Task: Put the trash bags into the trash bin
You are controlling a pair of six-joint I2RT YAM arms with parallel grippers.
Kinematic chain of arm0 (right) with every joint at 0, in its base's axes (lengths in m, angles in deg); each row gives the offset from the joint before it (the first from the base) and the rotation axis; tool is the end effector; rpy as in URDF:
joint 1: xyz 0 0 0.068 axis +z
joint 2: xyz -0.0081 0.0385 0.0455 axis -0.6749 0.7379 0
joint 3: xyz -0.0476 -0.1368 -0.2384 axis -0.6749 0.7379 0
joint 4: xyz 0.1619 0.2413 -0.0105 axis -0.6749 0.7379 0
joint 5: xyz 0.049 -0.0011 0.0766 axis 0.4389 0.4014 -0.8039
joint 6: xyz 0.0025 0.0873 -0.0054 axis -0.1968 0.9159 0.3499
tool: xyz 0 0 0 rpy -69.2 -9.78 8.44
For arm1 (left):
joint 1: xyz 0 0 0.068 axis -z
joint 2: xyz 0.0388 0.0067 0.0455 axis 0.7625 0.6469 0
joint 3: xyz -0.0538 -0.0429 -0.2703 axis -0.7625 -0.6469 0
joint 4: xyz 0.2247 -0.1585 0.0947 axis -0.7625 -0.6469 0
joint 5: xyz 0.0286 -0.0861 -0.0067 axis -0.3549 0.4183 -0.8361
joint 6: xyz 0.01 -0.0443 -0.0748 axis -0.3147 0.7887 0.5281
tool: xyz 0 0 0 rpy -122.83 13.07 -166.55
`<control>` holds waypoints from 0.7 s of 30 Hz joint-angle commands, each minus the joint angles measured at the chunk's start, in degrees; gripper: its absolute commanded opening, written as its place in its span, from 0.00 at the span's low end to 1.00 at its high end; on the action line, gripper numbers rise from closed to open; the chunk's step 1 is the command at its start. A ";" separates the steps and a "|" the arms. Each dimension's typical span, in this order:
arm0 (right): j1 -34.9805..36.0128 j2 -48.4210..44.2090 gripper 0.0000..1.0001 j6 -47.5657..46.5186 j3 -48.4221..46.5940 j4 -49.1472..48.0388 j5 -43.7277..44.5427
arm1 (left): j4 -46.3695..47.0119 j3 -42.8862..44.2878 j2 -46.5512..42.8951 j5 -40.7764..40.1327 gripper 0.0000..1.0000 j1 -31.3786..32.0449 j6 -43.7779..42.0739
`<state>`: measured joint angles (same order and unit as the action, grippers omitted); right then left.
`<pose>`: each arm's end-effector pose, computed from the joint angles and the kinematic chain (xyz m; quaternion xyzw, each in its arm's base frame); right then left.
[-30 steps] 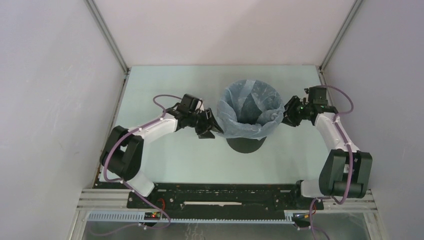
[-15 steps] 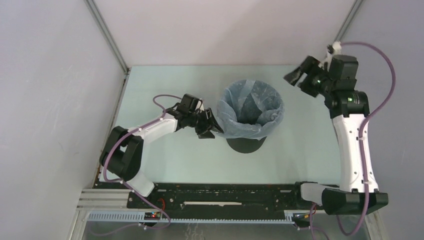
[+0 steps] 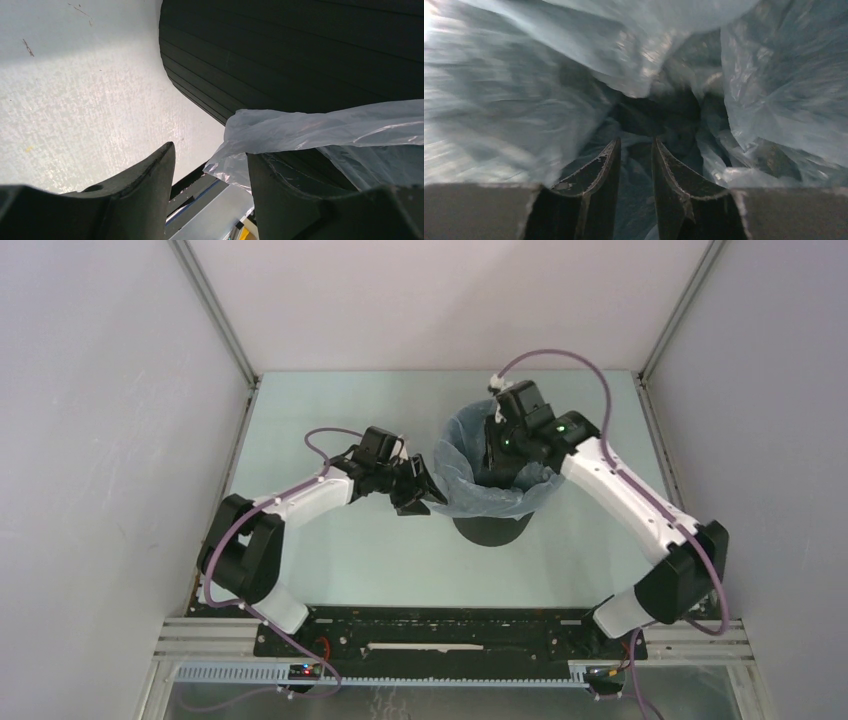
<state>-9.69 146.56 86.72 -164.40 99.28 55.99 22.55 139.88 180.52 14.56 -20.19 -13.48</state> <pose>0.3162 0.2002 0.3521 -0.1185 0.9159 0.1468 0.3542 0.3084 -0.2193 0.1721 -0.0853 0.9111 -0.3943 0.0847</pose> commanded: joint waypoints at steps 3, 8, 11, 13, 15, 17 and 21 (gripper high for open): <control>0.18 3.75 0.37 -3.64 5.63 -4.28 6.17 | 1.26 1.35 -1.06 1.13 0.60 0.21 0.41; 0.30 11.58 0.36 -4.85 6.49 -8.03 7.98 | 1.17 1.79 -0.51 1.14 0.60 0.21 0.48; 0.46 14.74 0.36 -4.70 7.15 -10.41 8.80 | 1.13 2.34 0.17 1.07 0.60 0.21 0.48; 0.55 16.00 0.36 -4.54 7.84 -12.27 8.90 | 1.10 2.70 0.55 1.07 0.60 0.21 0.55; 0.64 17.13 0.36 -4.16 8.14 -13.25 9.11 | 1.08 3.10 0.94 0.99 0.60 0.21 0.48; 0.64 17.67 0.37 -3.99 8.24 -13.71 8.83 | 0.95 3.68 1.42 0.96 0.60 0.21 0.48; 0.60 16.15 0.45 -4.19 8.12 -13.56 7.87 | -0.20 5.62 2.36 0.62 0.60 0.21 -0.49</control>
<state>-9.36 164.66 83.12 -156.02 88.46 63.38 22.40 140.34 181.98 14.69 -20.19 -13.50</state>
